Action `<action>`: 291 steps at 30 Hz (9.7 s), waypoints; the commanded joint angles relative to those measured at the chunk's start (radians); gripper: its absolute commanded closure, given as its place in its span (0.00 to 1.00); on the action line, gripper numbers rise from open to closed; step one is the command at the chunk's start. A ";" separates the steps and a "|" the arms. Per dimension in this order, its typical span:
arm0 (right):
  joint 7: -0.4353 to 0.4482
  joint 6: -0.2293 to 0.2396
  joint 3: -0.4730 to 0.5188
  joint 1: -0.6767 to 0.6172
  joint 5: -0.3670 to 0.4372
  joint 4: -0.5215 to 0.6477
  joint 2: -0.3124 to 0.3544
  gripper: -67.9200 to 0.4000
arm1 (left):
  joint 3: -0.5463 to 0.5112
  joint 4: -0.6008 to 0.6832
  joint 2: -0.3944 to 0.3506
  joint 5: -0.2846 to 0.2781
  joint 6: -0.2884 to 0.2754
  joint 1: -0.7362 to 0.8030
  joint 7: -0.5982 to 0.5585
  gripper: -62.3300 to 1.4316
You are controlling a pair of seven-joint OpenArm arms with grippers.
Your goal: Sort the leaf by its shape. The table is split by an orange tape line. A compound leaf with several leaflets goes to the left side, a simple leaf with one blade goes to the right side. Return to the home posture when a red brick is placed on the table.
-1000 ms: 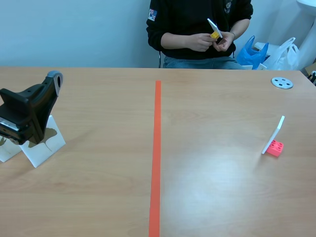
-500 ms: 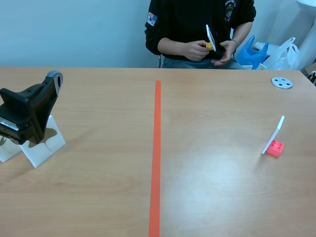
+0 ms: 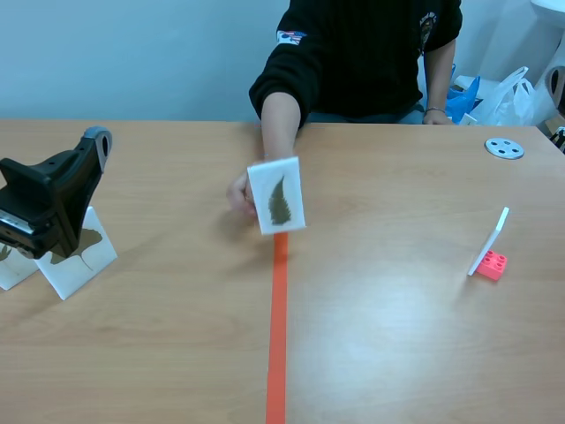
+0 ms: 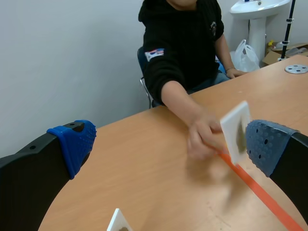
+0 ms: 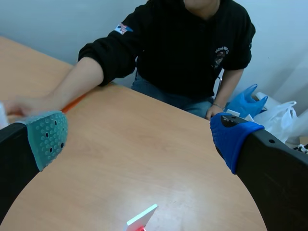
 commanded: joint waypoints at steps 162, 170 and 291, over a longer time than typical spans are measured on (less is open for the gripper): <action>0.219 0.011 -1.056 0.790 -0.360 -1.086 -0.407 0.75 | -0.041 0.008 -0.006 -0.005 0.005 0.011 -0.014 0.00; 0.222 -0.018 -1.056 0.790 -0.360 -1.085 -0.407 0.95 | -0.041 0.008 -0.006 -0.006 0.005 0.011 -0.014 0.00; 0.031 0.138 0.186 0.037 0.035 -0.056 -0.008 0.22 | -0.041 0.007 -0.025 -0.007 -0.029 0.014 -0.008 0.00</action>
